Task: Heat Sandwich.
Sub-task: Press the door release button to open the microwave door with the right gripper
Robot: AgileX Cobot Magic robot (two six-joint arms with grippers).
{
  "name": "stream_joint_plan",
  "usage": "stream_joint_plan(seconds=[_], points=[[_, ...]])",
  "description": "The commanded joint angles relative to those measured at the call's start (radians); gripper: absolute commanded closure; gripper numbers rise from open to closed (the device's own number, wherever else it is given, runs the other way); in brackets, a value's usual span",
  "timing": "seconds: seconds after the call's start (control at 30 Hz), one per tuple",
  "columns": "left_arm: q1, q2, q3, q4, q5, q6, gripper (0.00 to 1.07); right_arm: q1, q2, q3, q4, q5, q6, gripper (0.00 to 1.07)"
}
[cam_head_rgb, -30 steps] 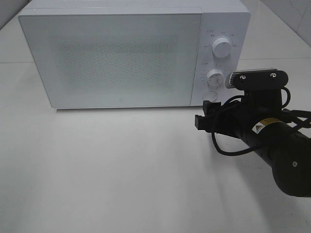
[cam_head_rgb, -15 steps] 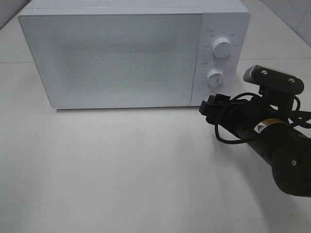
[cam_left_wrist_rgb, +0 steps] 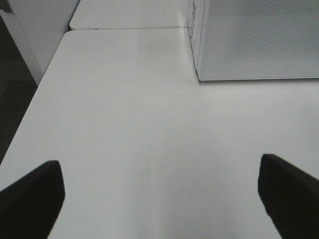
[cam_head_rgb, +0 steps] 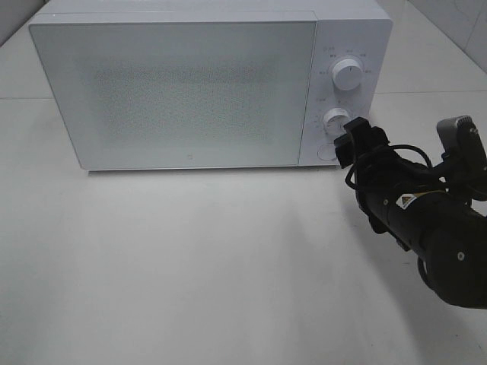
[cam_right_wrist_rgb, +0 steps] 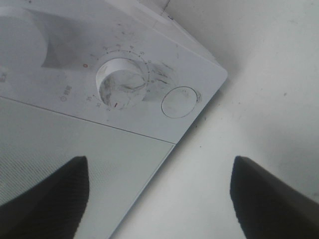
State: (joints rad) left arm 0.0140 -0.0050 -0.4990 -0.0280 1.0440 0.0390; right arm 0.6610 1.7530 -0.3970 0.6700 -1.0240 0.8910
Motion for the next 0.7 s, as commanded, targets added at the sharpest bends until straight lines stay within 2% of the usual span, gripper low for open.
stream_joint_plan(seconds=[0.03, 0.27, 0.57, 0.67, 0.7], points=[[0.000, -0.025, 0.003, -0.006, -0.008, 0.000, 0.07, 0.007, -0.004, 0.001, -0.035, -0.007, 0.163, 0.31], [0.000, -0.025, 0.003, -0.006, -0.008, 0.000, 0.07, 0.007, -0.004, 0.001, -0.068, -0.001, 0.408, 0.31], [0.000, -0.025, 0.003, -0.006, -0.008, 0.000, 0.07, 0.007, -0.004, 0.001, -0.073, 0.055, 0.536, 0.45], [0.000, -0.025, 0.003, -0.006, -0.008, 0.000, 0.07, 0.007, -0.004, 0.001, -0.073, 0.068, 0.562, 0.60], [0.000, -0.025, 0.003, -0.006, -0.008, 0.000, 0.07, 0.007, -0.004, 0.001, -0.072, 0.072, 0.563, 0.70]])
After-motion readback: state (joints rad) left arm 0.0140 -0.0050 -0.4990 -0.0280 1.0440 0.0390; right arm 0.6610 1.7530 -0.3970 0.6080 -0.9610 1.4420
